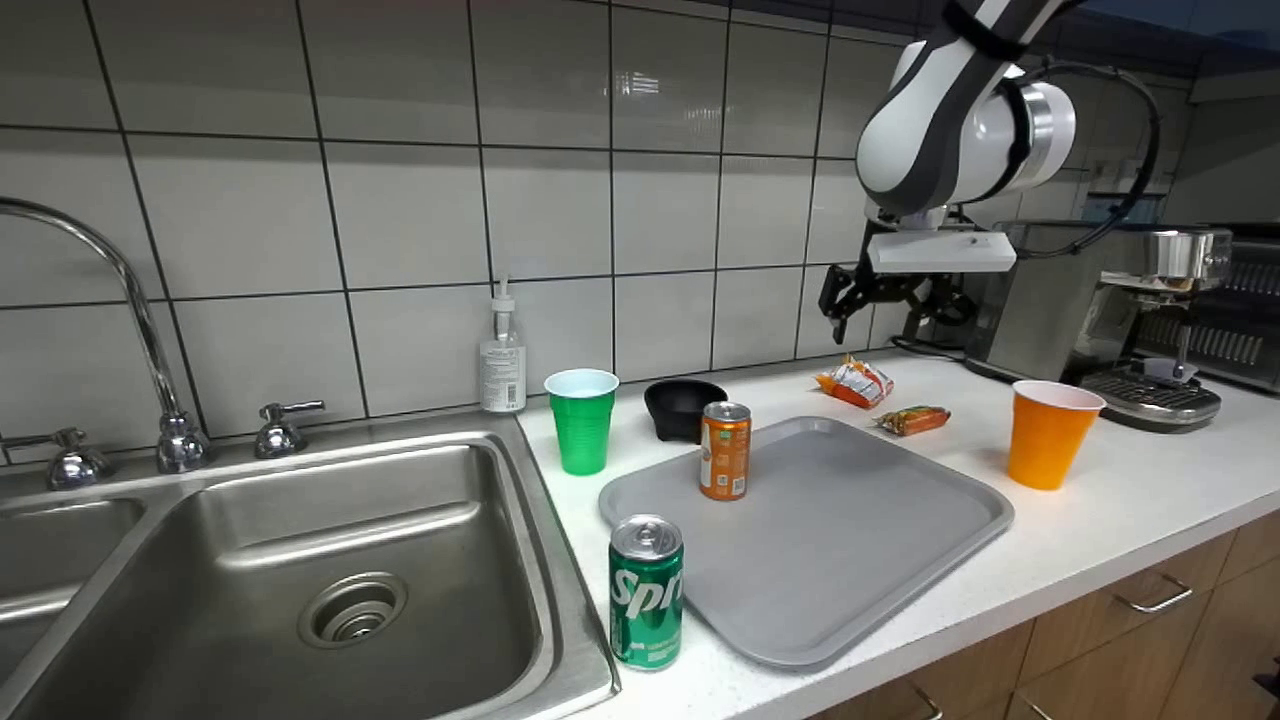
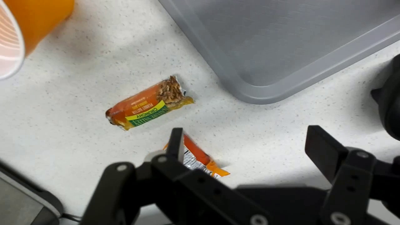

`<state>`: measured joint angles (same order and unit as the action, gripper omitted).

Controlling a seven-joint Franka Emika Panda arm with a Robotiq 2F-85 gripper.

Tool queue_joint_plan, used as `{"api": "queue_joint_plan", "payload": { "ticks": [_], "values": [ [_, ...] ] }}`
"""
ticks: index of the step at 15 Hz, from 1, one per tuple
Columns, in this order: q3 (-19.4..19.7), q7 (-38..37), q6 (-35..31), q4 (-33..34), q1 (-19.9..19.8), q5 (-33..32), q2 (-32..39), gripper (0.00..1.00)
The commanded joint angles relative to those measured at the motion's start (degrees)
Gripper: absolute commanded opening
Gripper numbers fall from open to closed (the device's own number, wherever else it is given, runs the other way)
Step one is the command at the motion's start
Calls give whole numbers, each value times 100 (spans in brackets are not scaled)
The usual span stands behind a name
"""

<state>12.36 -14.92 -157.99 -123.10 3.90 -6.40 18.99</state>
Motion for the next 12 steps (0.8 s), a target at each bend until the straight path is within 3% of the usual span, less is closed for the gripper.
{"api": "queue_joint_plan", "payload": {
  "ticks": [1, 8, 9, 12],
  "values": [
    [129, -378, -56, 16, -66, -92, 101, 100],
    [495, -1010, -58, -8, 59, -154, 204, 100],
    [328, -687, -12, 9, -78, -42, 224, 100],
    [367, -786, -13, 10, -73, -41, 228, 100]
  ]
}}
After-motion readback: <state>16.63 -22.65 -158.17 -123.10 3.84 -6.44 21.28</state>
